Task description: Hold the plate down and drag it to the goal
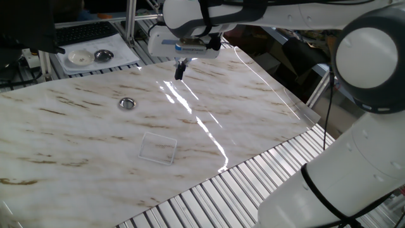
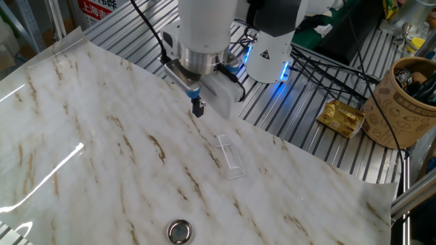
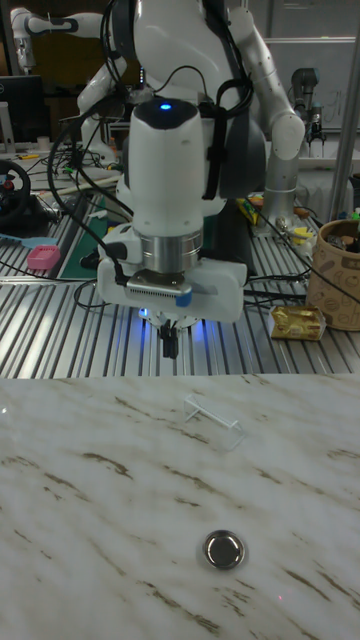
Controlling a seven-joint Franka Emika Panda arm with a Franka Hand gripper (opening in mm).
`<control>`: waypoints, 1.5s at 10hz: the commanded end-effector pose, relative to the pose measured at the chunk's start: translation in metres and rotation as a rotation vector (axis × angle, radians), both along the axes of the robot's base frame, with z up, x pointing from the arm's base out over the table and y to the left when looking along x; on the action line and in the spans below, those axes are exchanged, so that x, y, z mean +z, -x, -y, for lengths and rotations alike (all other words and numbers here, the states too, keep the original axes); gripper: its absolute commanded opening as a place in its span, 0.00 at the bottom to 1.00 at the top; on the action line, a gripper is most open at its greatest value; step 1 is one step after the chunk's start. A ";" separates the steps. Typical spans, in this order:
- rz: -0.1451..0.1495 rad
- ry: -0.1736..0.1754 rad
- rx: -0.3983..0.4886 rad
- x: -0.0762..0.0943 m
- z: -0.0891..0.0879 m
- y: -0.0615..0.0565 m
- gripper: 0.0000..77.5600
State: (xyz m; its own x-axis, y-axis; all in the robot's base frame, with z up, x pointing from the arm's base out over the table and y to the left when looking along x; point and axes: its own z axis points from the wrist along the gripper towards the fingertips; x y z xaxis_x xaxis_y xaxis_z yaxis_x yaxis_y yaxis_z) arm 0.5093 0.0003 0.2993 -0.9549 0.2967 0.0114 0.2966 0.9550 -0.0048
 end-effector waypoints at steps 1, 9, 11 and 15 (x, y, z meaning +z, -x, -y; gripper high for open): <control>0.001 -0.001 -0.006 0.001 0.000 -0.011 0.00; 0.026 -0.007 0.011 -0.008 0.001 -0.035 0.00; 0.035 -0.005 0.017 -0.012 0.002 -0.042 0.00; 0.054 -0.015 -0.001 -0.011 0.002 -0.044 0.00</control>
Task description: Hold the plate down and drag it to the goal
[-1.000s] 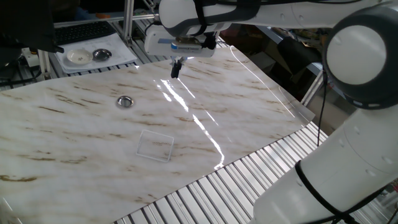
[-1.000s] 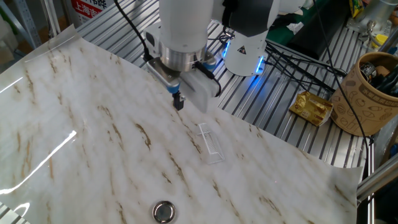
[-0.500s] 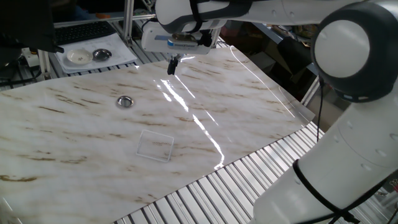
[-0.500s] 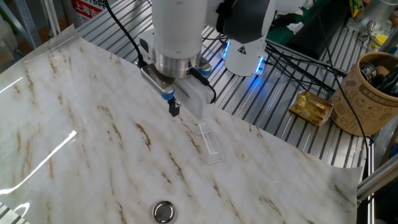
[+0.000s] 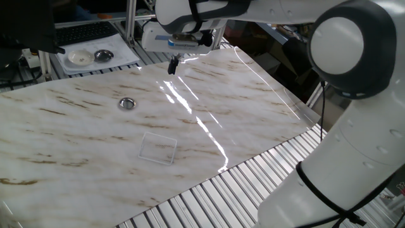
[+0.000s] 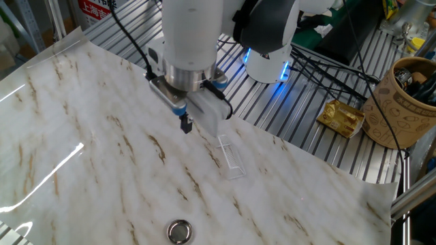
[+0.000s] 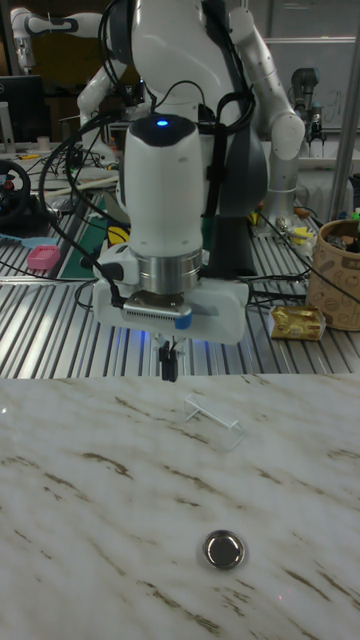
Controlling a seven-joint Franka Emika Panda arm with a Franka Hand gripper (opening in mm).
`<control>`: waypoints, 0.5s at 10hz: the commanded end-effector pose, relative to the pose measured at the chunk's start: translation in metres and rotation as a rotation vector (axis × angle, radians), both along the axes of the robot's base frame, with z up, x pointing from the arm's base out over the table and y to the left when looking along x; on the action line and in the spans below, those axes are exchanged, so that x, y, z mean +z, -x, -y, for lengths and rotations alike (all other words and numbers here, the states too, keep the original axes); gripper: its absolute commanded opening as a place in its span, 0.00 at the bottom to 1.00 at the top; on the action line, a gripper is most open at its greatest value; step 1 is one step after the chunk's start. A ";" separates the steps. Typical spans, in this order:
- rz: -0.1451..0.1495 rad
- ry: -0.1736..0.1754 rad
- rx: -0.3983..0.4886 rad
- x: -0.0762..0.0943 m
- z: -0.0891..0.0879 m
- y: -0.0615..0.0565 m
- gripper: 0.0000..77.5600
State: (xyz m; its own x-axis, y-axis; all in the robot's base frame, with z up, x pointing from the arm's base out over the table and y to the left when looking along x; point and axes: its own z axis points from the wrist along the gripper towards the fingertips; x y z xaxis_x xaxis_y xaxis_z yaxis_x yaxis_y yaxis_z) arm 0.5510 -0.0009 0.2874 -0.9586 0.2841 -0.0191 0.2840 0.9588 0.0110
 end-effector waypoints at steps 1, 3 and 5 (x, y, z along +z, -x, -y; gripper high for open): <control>0.019 -0.009 -0.036 0.001 0.001 -0.002 0.00; -0.025 -0.013 -0.116 0.001 0.001 -0.002 0.00; -0.053 -0.012 -0.161 0.001 0.001 -0.002 0.00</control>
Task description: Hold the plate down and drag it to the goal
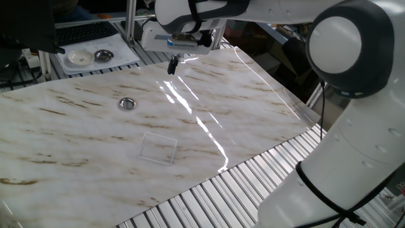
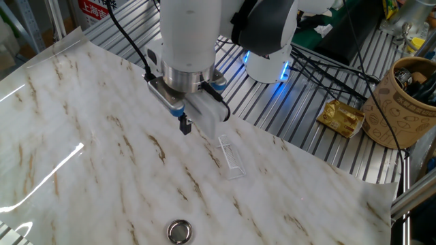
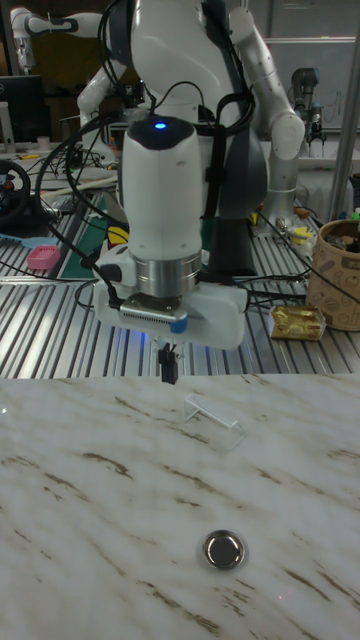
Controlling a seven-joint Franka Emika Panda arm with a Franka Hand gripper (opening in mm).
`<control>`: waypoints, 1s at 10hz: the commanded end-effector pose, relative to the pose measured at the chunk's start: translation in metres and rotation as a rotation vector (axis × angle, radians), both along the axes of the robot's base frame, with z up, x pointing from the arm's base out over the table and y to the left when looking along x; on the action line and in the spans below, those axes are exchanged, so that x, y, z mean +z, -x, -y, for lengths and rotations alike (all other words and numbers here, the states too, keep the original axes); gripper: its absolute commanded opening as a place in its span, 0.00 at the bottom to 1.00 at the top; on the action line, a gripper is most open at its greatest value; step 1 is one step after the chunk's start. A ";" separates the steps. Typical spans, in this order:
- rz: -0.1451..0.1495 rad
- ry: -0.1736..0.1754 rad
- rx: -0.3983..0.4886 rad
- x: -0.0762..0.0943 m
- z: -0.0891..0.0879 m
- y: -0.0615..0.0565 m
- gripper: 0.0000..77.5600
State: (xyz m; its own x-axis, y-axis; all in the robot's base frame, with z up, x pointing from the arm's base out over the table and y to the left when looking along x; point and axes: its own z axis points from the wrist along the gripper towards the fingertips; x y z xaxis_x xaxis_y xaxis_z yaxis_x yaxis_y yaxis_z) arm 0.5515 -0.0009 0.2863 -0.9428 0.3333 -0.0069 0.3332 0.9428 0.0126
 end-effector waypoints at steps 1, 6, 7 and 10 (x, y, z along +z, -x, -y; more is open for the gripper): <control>-0.038 -0.005 -0.124 0.002 0.001 -0.002 0.00; -0.023 -0.037 -0.115 0.000 -0.002 -0.005 0.00; -0.024 -0.036 -0.127 -0.003 -0.006 -0.010 0.00; -0.028 -0.032 -0.157 -0.014 -0.022 -0.026 0.00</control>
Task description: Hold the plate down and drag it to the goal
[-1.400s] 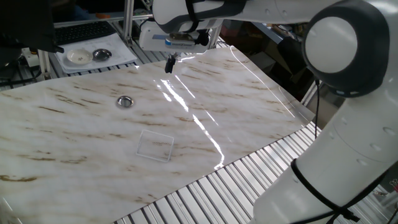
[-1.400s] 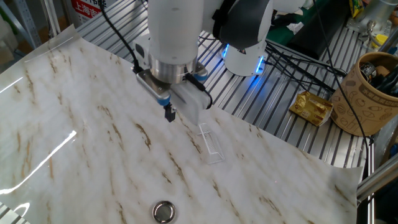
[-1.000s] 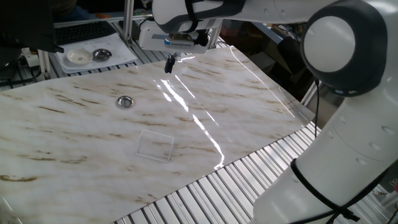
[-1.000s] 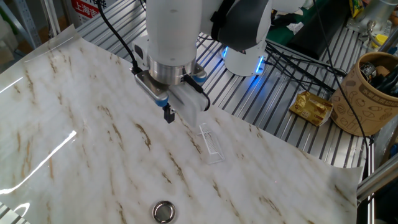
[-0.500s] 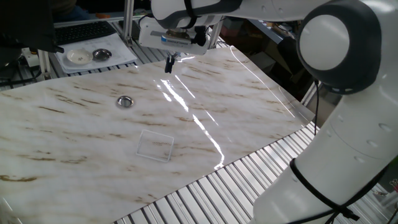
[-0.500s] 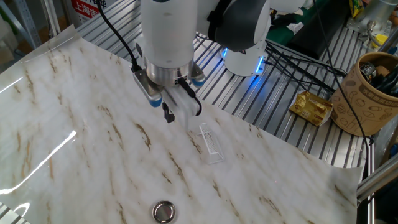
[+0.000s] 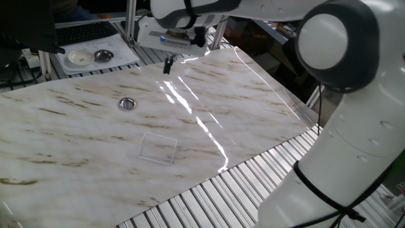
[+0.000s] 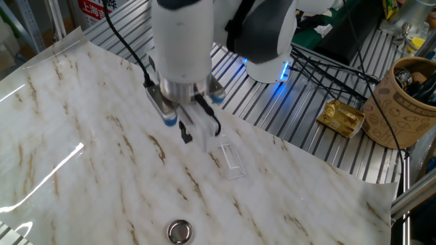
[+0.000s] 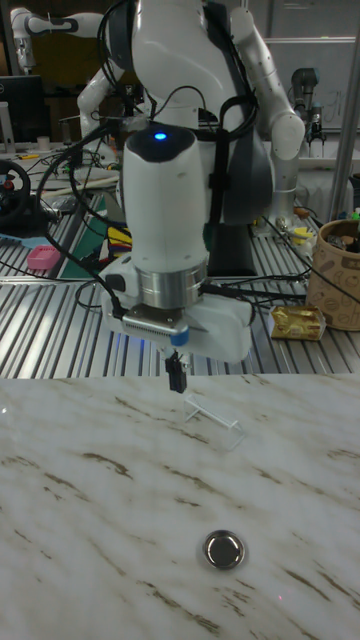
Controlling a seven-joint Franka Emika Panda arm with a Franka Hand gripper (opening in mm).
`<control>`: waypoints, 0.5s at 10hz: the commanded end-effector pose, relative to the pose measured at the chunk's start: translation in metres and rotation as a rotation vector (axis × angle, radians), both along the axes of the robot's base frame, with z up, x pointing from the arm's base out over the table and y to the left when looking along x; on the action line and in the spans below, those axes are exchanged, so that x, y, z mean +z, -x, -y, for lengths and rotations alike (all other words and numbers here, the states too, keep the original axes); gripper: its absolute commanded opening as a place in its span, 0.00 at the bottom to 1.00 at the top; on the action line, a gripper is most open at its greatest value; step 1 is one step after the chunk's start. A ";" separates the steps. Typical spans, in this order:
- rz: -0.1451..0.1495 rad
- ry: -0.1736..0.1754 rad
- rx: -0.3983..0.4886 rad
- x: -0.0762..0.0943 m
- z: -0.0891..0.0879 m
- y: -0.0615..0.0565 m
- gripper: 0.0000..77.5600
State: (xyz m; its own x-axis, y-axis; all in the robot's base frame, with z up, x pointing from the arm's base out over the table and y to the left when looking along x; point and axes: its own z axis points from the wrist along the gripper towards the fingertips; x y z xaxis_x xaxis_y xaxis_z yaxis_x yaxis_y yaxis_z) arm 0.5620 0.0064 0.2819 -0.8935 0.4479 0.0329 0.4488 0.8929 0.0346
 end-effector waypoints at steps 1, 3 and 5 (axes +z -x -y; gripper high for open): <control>-0.002 0.015 -0.042 -0.015 -0.021 -0.022 0.00; -0.014 0.025 -0.050 -0.027 -0.033 -0.034 0.00; -0.025 0.020 -0.051 -0.034 -0.039 -0.040 0.00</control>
State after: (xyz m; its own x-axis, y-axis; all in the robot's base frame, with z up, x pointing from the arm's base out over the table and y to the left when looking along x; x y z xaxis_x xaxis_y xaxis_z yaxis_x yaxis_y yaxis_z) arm 0.5810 0.0286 0.2609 -0.8776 0.4777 0.0402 0.4786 0.8779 0.0159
